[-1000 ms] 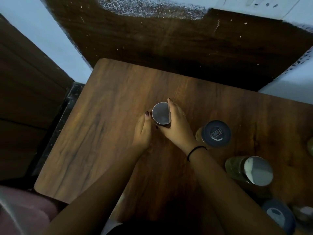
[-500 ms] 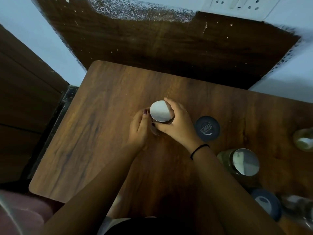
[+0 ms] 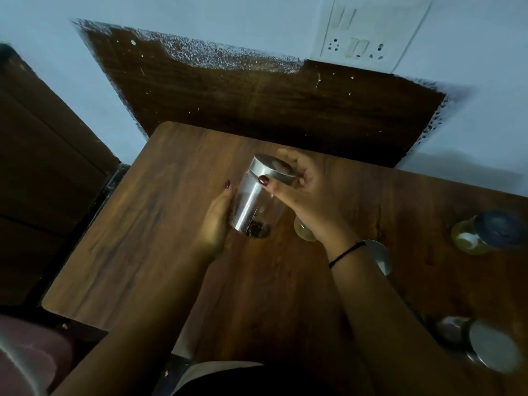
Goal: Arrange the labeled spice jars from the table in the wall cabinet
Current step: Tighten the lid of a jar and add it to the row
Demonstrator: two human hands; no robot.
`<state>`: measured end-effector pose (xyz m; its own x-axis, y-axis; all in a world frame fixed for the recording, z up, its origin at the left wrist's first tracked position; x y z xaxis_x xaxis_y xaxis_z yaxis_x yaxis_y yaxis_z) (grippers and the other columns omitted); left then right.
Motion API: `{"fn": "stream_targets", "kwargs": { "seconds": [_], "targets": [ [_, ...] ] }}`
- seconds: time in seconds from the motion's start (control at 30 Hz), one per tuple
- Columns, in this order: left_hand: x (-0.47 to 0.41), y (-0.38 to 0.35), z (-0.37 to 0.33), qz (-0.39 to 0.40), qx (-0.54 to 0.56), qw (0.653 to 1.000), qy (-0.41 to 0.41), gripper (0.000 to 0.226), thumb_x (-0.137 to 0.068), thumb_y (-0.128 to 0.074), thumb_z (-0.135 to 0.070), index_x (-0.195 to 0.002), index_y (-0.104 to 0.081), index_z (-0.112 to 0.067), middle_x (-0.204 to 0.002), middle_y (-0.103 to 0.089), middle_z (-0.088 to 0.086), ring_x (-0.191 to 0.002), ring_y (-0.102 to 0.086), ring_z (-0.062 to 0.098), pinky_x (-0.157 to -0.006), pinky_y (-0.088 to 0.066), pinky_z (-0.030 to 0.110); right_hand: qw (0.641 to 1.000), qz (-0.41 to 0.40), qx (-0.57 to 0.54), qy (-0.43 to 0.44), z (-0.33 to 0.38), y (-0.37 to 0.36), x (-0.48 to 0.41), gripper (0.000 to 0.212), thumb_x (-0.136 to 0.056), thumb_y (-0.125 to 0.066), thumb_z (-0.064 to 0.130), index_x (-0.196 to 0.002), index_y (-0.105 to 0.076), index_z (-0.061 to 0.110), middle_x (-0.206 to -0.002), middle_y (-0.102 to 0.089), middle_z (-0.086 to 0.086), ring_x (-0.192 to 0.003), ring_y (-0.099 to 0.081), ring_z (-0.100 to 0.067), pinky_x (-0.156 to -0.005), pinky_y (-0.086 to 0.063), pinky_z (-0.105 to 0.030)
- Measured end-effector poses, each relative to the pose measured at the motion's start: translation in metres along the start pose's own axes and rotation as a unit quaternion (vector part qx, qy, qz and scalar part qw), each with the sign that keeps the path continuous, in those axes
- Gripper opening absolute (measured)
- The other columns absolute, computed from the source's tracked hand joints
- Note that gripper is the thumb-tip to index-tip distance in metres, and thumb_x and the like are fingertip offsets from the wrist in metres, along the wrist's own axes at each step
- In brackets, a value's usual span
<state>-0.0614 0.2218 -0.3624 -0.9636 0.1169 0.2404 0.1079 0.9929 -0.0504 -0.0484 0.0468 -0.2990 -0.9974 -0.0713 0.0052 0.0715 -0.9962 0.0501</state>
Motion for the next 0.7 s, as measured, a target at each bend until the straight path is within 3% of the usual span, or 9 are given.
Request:
{"fn": "stream_targets", "kwargs": {
  "seconds": [0.07,0.17,0.27,0.4,0.53,0.7],
  "targets": [
    [0.012,-0.009,-0.007,0.02,0.021,1.0,0.002,0.058,-0.096,-0.03,-0.054,-0.115,-0.062,-0.01,-0.092,-0.075,0.001,-0.082,-0.071,0.014,-0.072,-0.055,0.025,1.0,0.003,-0.002,0.014,0.012,0.005,0.008,0.063,-0.077,-0.081,0.021,-0.133,-0.053,0.012,-0.131,-0.058,0.0,-0.119,-0.058,-0.006,-0.09,-0.054,-0.021],
    [0.027,-0.022,-0.015,0.041,0.072,0.996,0.011,0.055,-0.1,-0.029,-0.049,-0.124,-0.057,-0.009,-0.097,-0.074,0.002,-0.086,-0.072,0.012,-0.071,-0.055,0.021,0.999,-0.007,0.018,0.039,0.028,0.009,0.019,0.068,-0.07,-0.082,0.041,-0.128,-0.058,0.014,-0.125,-0.062,0.001,-0.115,-0.061,-0.009,-0.089,-0.057,-0.027],
    [0.036,-0.031,-0.025,0.046,0.099,0.994,0.018,0.062,-0.095,-0.033,-0.054,-0.131,-0.053,-0.008,-0.11,-0.07,0.009,-0.096,-0.07,0.021,-0.078,-0.057,0.029,0.997,-0.022,0.029,0.061,0.043,0.013,0.03,0.072,-0.066,-0.082,0.054,-0.123,-0.061,0.015,-0.116,-0.066,0.002,-0.104,-0.066,-0.008,-0.077,-0.058,-0.024],
    [0.049,-0.043,-0.038,0.096,0.156,0.982,0.041,0.073,-0.088,-0.041,-0.064,-0.141,-0.049,-0.014,-0.133,-0.06,0.019,-0.115,-0.062,0.032,-0.095,-0.055,0.041,0.996,-0.042,0.022,0.077,0.057,0.02,0.039,0.066,-0.065,-0.078,0.055,-0.117,-0.063,0.016,-0.104,-0.068,0.007,-0.092,-0.067,-0.003,-0.069,-0.055,-0.019],
    [0.058,-0.055,-0.046,0.14,0.211,0.966,0.059,0.102,-0.068,-0.068,-0.075,-0.145,-0.044,-0.014,-0.141,-0.054,0.02,-0.127,-0.055,0.037,-0.104,-0.048,0.05,0.995,-0.058,0.023,0.084,0.062,0.022,0.041,0.065,-0.064,-0.075,0.062,-0.11,-0.065,0.016,-0.099,-0.069,0.002,-0.092,-0.069,-0.012,-0.072,-0.061,-0.033],
    [0.061,-0.063,-0.046,0.164,0.286,0.941,0.074,0.102,-0.062,-0.076,-0.072,-0.143,-0.048,-0.016,-0.134,-0.057,0.017,-0.116,-0.061,0.032,-0.086,-0.055,0.043,0.998,-0.028,0.018,0.057,0.064,0.022,0.044,0.059,-0.071,-0.07,0.059,-0.114,-0.06,0.02,-0.102,-0.068,0.006,-0.097,-0.067,-0.011,-0.085,-0.059,-0.042]
  ]
}}
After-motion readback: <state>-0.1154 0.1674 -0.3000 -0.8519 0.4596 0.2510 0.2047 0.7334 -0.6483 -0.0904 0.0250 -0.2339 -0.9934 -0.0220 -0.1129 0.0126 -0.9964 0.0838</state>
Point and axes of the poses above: each hand's wrist, its own x-axis away from the middle knuckle, its own y-axis out of the back of the hand, z = x × y, the point moved 4 cm from there along -x, towards the middle knuckle
